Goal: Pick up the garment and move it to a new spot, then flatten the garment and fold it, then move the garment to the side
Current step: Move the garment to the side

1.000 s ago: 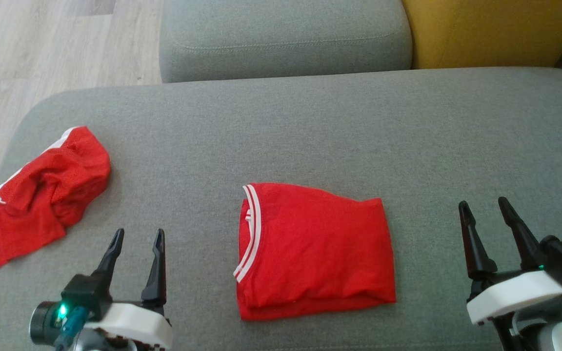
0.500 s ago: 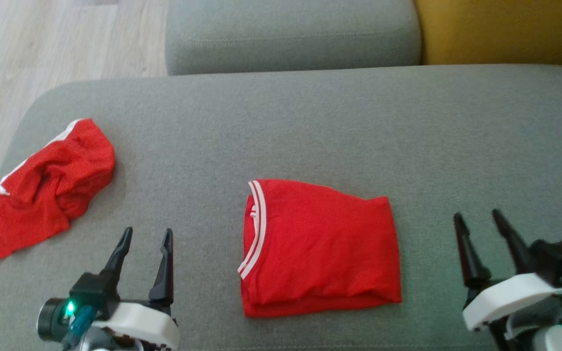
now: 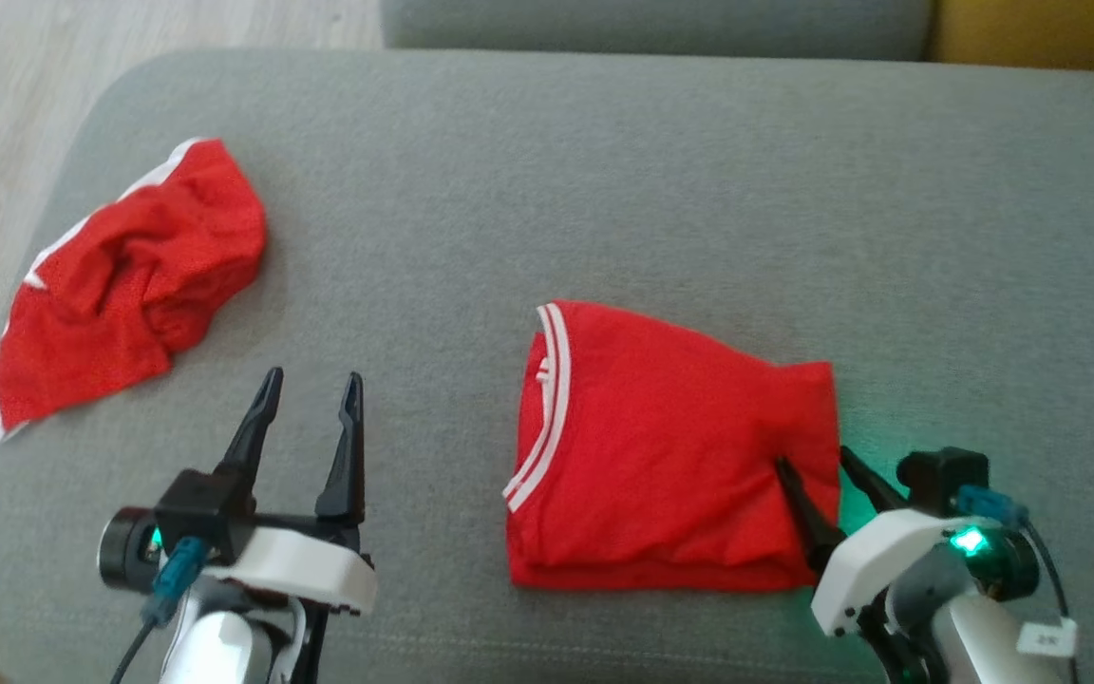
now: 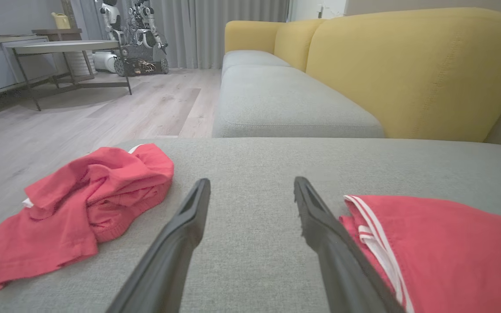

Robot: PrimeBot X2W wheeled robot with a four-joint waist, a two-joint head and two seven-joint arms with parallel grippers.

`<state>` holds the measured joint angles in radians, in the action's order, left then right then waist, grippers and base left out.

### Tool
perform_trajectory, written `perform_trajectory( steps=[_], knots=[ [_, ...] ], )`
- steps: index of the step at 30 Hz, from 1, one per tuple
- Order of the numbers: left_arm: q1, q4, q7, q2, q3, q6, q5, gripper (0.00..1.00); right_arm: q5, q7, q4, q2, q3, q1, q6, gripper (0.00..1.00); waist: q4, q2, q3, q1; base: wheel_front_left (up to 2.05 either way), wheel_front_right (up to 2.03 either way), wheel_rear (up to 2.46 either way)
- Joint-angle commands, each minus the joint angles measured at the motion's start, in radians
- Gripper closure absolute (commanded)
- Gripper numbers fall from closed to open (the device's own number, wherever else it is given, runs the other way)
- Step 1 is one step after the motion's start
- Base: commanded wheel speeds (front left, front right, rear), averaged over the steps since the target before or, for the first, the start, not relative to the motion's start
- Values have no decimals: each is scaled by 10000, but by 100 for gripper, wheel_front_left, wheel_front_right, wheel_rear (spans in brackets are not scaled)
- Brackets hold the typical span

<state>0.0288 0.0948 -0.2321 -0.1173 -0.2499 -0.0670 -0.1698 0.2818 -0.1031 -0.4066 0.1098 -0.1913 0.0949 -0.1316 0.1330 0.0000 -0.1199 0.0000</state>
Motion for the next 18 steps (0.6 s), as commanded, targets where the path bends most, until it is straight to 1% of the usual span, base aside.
perform_trajectory(
  steps=[1,4,7,9,14,18],
  knots=[
    [532,-243,-144,2,234,30,12,0,148,-36,-121,-10,-257,448,9,0,174,0,-166,0,0,0,0],
    [637,-135,-197,49,194,33,7,0,184,-323,-863,-29,-216,688,9,0,221,0,-229,0,0,0,0],
    [674,-75,-233,74,203,16,-12,0,348,-559,-1252,-54,-310,829,9,0,180,0,-267,0,0,0,0],
    [658,-55,-249,70,227,-2,-18,0,429,-661,-1327,-41,-464,892,9,100,73,0,-272,0,0,0,0],
    [692,-96,-274,30,256,-6,-4,0,404,-508,-1060,240,-814,1210,9,100,-396,0,-352,0,0,0,0],
    [762,-177,-283,9,267,-8,9,0,391,-356,-791,669,-921,1667,9,100,-945,0,-436,0,0,0,0]
  ],
)
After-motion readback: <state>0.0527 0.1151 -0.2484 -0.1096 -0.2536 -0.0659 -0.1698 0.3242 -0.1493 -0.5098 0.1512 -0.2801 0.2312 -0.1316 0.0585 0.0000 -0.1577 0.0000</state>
